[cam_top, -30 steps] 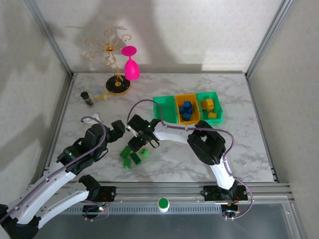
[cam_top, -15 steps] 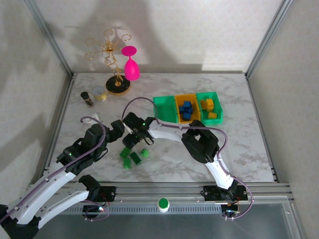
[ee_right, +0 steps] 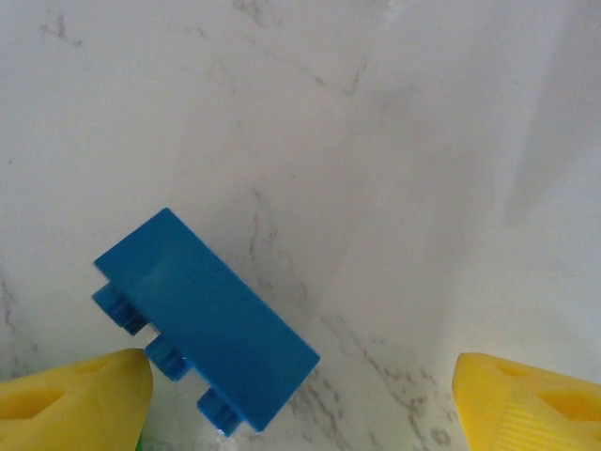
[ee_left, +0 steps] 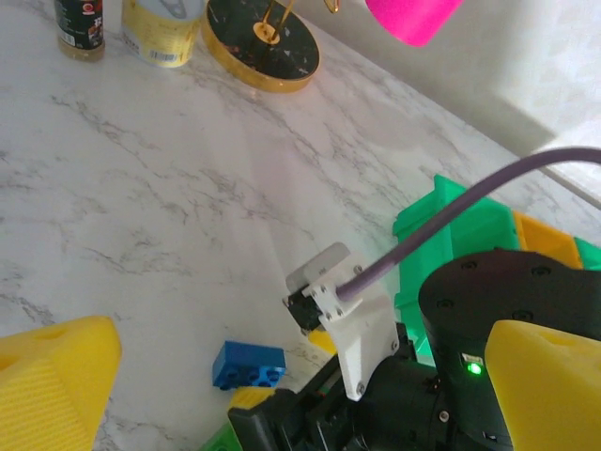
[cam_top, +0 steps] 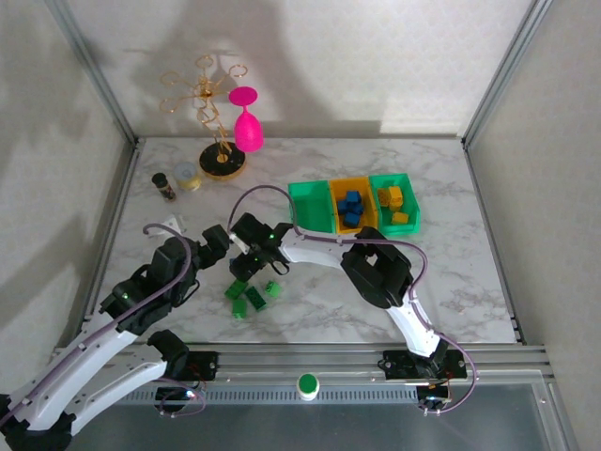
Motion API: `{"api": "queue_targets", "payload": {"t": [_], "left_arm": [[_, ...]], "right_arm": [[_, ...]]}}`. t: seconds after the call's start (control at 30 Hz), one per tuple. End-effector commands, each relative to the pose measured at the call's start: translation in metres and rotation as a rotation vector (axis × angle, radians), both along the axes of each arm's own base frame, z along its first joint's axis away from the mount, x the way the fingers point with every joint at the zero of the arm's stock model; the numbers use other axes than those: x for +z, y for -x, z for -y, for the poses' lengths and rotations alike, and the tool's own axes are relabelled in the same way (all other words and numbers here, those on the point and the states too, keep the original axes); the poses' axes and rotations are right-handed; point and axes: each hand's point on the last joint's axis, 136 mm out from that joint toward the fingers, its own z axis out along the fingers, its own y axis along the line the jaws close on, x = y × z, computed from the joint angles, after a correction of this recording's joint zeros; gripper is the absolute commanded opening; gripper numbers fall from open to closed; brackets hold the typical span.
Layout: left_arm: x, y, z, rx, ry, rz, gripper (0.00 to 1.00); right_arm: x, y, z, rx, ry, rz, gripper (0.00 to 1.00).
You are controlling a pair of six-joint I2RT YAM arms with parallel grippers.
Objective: Sort the legos into containers by color
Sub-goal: Pick up the lego from the center of the table.
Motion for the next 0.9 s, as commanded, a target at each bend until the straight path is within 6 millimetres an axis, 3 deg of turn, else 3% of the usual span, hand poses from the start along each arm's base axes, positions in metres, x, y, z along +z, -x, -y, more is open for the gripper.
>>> {"api": "queue_targets", "payload": {"t": [0.0, 0.13, 0.4, 0.53, 0.87], "left_arm": [[0.012, 0.004, -0.010, 0.041, 0.001, 0.024, 0.99], [0.013, 0.004, -0.011, 0.051, 0.004, 0.027, 0.99], [0.014, 0.004, -0.013, 0.057, 0.003, 0.028, 1.00], [0.014, 0.004, -0.012, 0.058, 0.004, 0.028, 0.99], [0.016, 0.004, -0.013, 0.055, -0.003, 0.029, 1.00]], "right_arm": [[0.006, 0.017, 0.002, 0.051, -0.005, -0.007, 0.84], [-0.004, 0.017, 0.001, 0.049, 0.013, -0.022, 0.84], [-0.005, 0.016, -0.015, 0.072, -0.006, -0.014, 0.86], [0.000, 0.001, -0.021, 0.020, -0.012, 0.026, 0.89], [-0.011, -0.014, -0.016, -0.021, 0.017, 0.011, 0.80]]}}
